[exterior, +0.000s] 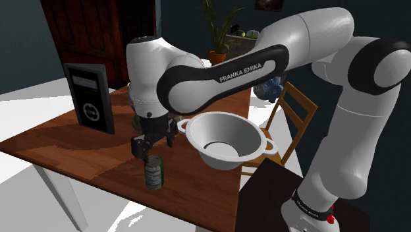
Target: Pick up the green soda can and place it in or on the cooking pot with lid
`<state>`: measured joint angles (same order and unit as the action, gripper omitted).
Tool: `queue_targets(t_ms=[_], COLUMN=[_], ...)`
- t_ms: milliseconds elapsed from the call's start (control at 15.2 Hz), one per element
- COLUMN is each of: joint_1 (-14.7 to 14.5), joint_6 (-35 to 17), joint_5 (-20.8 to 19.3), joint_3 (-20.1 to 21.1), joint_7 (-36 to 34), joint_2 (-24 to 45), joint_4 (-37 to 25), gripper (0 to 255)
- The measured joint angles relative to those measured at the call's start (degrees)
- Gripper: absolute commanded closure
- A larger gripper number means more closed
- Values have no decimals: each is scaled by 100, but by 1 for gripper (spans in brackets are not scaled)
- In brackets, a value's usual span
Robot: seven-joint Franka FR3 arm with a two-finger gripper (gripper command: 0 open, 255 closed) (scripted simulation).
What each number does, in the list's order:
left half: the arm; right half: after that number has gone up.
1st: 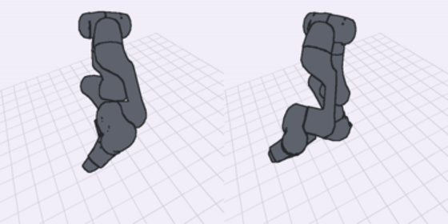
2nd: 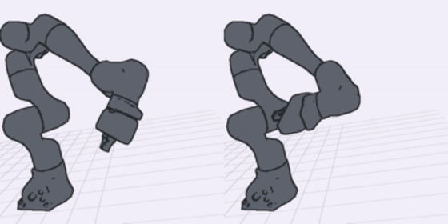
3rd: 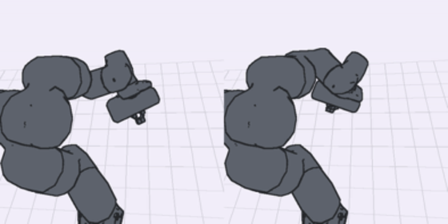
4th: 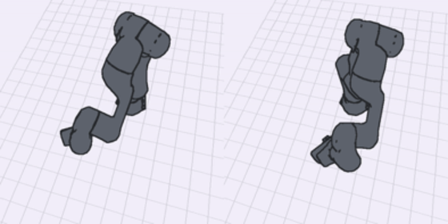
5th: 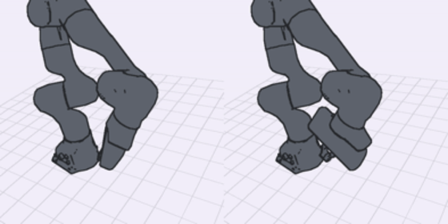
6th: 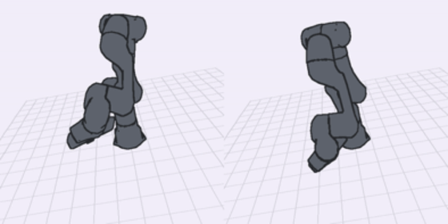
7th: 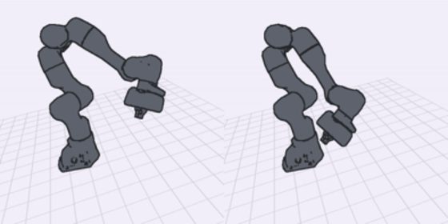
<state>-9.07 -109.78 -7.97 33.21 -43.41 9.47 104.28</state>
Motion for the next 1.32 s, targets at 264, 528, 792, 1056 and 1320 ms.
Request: queue_targets(t_ms=[264, 528, 792, 1056, 1320], joint_1=[-176, -188, -184, -185, -186], joint_6=[-82, -377, -471, -480, -481], joint_5=[-301, -372, -395, -399, -399], joint_3=[-2, -22, -34, -35, -34], joint_7=[-252, -319, -328, -331, -331], joint_2=[463, 545, 575, 580, 577], joint_4=[-297, -66, 2, 5, 2], gripper=[0, 0, 0, 255, 255])
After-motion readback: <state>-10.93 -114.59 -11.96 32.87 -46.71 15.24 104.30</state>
